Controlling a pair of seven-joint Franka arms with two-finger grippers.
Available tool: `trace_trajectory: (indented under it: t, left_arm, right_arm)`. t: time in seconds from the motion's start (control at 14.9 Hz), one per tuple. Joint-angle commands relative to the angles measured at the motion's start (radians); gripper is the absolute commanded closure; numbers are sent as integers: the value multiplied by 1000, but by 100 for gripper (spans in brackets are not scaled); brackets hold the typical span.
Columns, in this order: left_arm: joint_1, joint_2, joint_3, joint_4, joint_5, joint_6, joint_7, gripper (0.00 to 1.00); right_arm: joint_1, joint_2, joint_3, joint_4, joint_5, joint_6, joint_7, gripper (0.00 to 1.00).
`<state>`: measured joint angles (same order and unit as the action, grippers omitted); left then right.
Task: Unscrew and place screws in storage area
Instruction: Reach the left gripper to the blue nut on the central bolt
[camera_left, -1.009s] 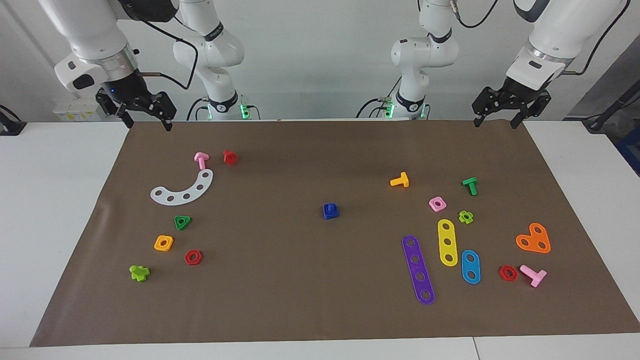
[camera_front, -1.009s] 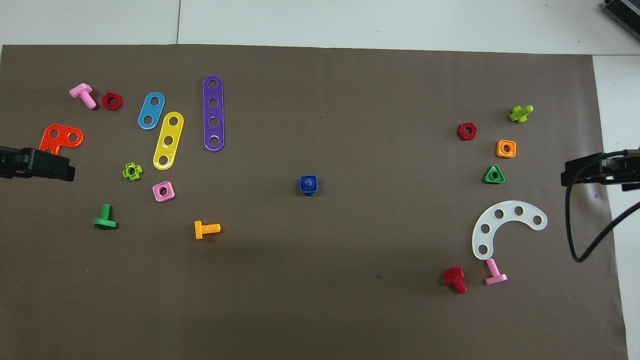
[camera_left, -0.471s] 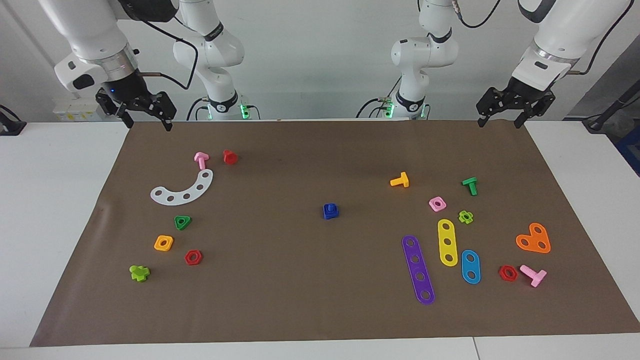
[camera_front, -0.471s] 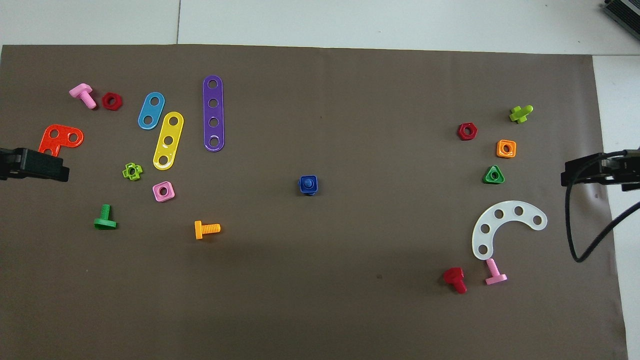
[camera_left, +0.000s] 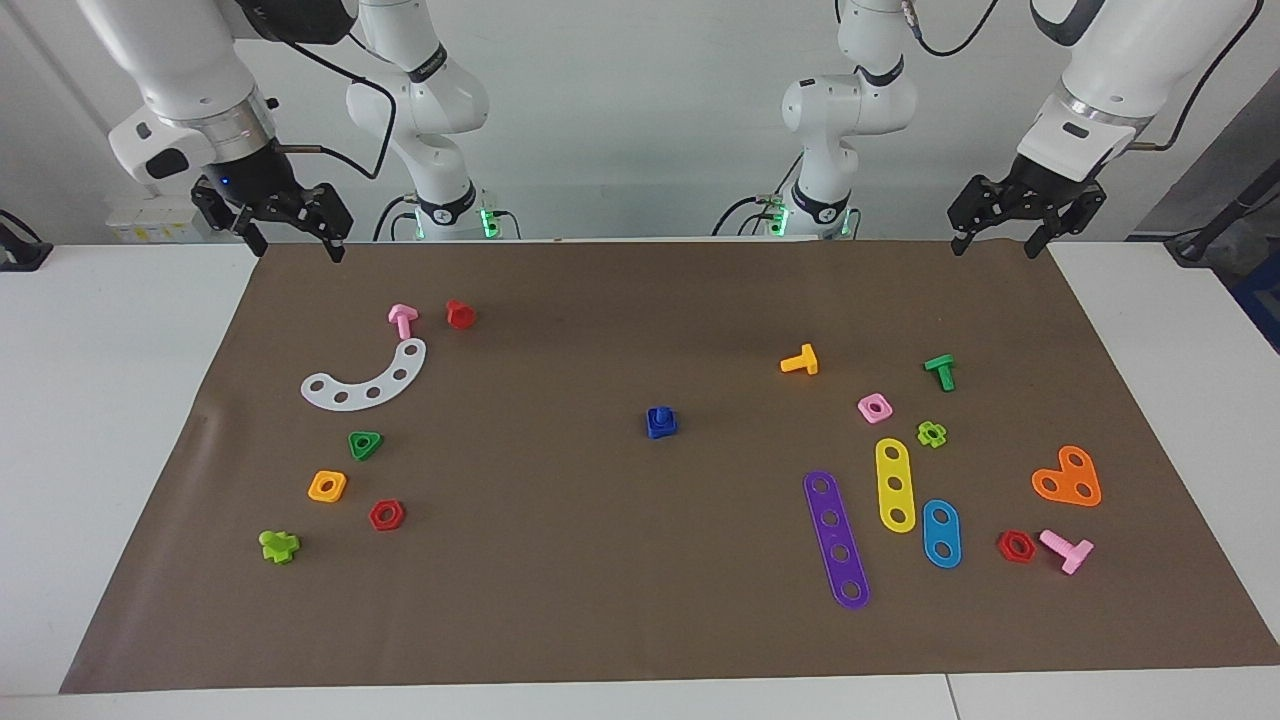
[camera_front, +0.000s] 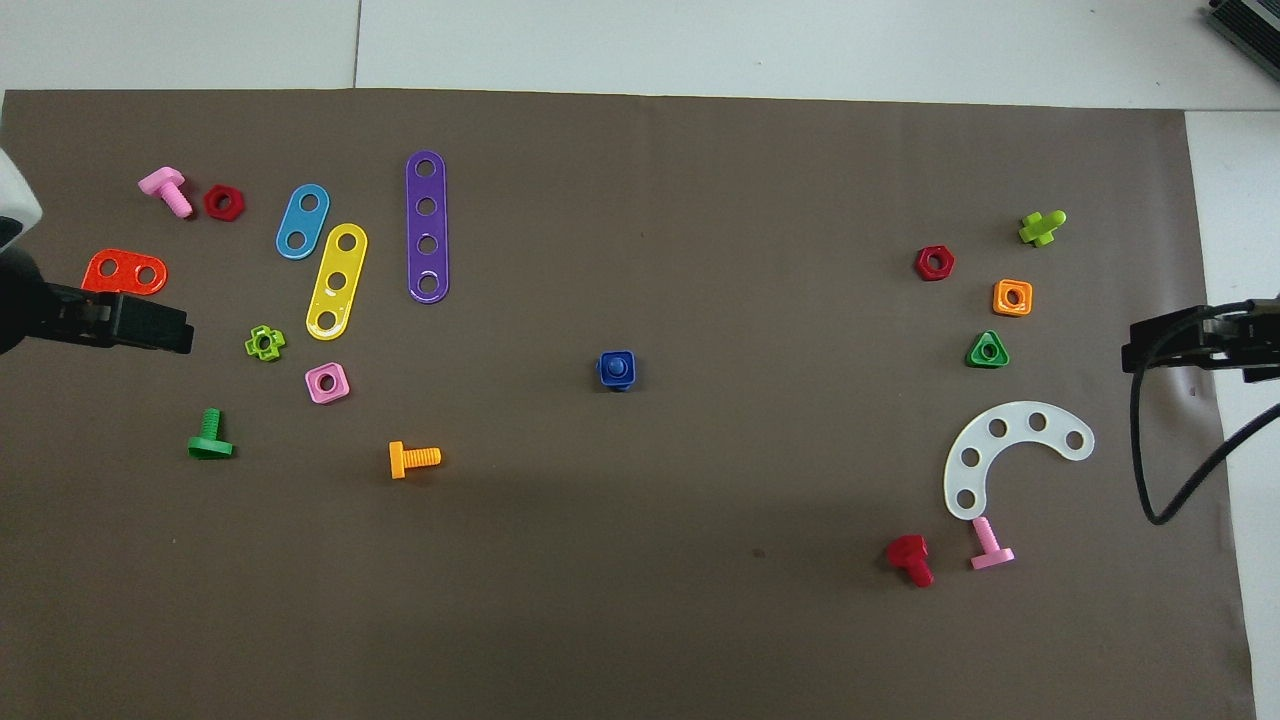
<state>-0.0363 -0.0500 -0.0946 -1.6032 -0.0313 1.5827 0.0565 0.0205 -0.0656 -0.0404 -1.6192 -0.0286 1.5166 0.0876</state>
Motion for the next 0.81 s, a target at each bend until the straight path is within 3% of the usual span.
trace_trajectory:
  t: [0.0,0.47,0.74]
  left_arm:
    - [-7,-10,-51,-63,-5,94,-55,0]
    - [-8,28,-213,-168,-6,261,-130,0]
    - [-22,126,-301,-175,-5,364,-249,2]
  right_arm:
    - [-7,-6,4,-2,7,-7,-28,0]
    - [-7,-6,2,-2,7,-7,-28,0]
    - [-7,-6,4,-2,7,-7,-28,0]
